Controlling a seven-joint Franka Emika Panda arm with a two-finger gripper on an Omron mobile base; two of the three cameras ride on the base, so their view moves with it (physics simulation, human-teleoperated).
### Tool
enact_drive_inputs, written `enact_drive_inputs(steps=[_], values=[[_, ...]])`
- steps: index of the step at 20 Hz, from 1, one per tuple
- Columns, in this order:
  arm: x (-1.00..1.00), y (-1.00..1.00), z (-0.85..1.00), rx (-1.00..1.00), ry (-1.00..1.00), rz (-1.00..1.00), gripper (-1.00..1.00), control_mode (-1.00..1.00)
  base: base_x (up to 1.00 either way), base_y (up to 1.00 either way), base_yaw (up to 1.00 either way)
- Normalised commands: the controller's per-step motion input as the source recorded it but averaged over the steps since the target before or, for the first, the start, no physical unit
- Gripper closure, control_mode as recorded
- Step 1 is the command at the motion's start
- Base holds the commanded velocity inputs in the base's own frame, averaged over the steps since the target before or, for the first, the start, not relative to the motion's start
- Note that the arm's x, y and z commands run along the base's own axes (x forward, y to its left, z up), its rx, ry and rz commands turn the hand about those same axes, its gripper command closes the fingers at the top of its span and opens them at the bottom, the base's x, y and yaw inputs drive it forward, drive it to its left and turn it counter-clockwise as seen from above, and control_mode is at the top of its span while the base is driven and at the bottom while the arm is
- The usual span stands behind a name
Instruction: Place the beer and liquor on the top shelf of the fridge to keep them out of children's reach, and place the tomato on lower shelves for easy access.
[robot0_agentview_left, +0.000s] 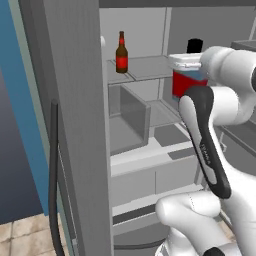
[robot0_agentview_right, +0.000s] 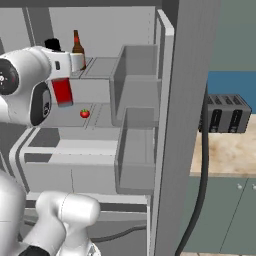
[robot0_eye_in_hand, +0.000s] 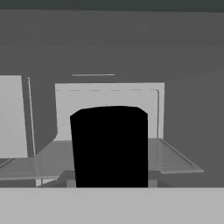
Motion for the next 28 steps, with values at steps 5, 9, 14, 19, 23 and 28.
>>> enact_drive_inputs(steps=[5,9,14,19,23,28], values=[[0.56,0.00,0.00,0.00,-0.01,0.00,1.00,-1.00,0.00,0.00,0.00],[0.61,0.00,0.00,0.00,-0.01,-0.01,1.00,-1.00,0.00,0.00,0.00],[0.60,0.00,0.00,0.00,-0.01,-0.01,1.00,-1.00,0.00,0.00,0.00],[0.64,0.00,0.00,0.00,0.00,0.00,1.00,-1.00,0.00,0.00,0.00],[0.71,0.00,0.00,0.00,0.00,0.00,1.00,-1.00,0.00,0.00,0.00],[0.76,0.00,0.00,0.00,0.00,0.00,1.00,-1.00,0.00,0.00,0.00]])
